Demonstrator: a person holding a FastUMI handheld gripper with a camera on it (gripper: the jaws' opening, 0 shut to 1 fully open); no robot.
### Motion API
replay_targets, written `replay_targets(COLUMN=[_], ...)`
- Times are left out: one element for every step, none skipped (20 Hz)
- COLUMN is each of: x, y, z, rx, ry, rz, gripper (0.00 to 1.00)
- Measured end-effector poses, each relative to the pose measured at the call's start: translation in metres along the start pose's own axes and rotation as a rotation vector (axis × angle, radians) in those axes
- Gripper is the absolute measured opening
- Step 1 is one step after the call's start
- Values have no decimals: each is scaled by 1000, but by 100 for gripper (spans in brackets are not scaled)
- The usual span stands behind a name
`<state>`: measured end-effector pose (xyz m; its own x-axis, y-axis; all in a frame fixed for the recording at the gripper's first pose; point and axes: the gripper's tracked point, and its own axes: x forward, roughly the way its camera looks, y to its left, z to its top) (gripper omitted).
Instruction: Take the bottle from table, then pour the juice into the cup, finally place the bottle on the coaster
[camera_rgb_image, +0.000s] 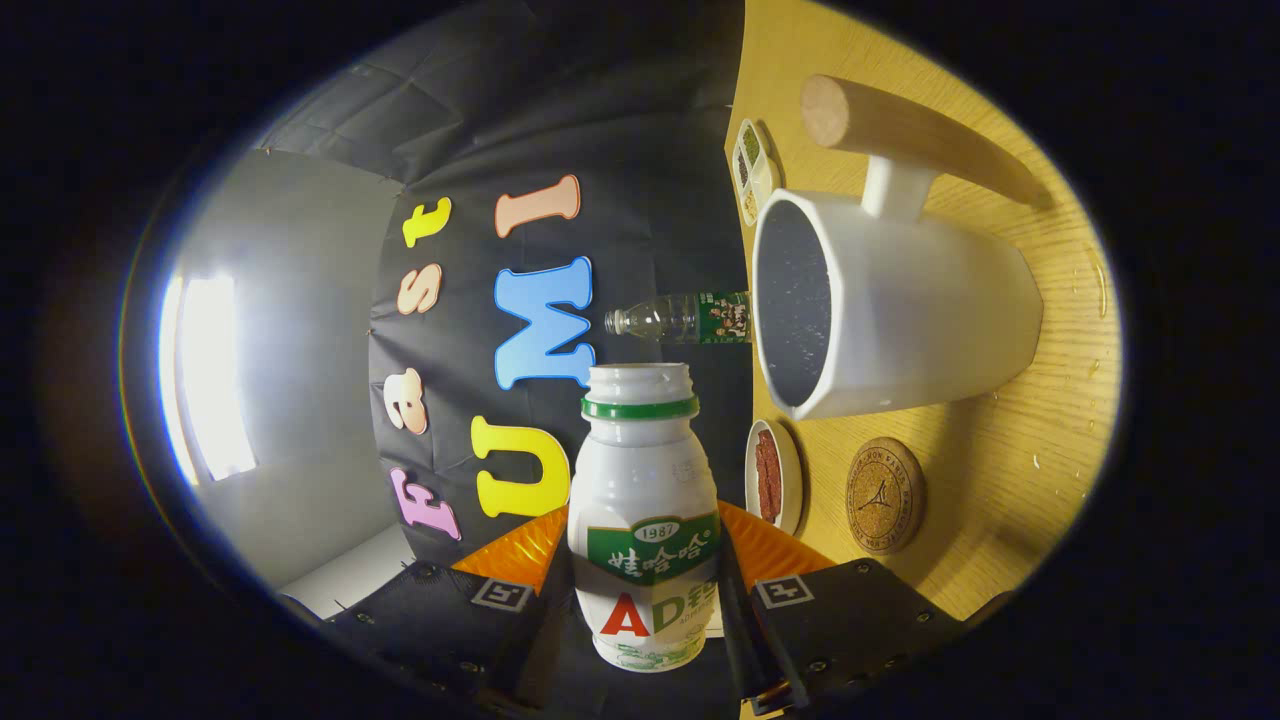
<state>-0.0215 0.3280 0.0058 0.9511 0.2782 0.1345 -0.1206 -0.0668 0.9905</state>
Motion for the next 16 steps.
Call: replay_targets(x=[2, 2, 2, 2, 2, 2, 3, 2, 3, 4, 4, 4, 5, 4, 4, 4], y=[-1, -1, -1, -1, 0, 0, 0, 1, 1, 1, 2, 3, 3, 2, 3, 4], z=[0, -1, 0, 1, 2, 1, 0, 2, 3, 3, 3, 3, 3, 2, 3, 4], rx=[9, 17, 22, 25, 28, 33, 39, 45, 51, 57, 62, 65, 65, 66, 67, 70], ry=[-2, -3, -4, -6, -7, -9, -10, -13, -16, -18, -17, -18, -19, -20, -21, -22], rz=[-1, -1, -1, -1, -1, 0, 3, 5, 7, 12, 15, 17, 17, 16, 17, 19], gripper=[66, 66, 66, 66, 66, 66, 66, 66, 66, 66, 66, 66, 66, 66, 66, 66])
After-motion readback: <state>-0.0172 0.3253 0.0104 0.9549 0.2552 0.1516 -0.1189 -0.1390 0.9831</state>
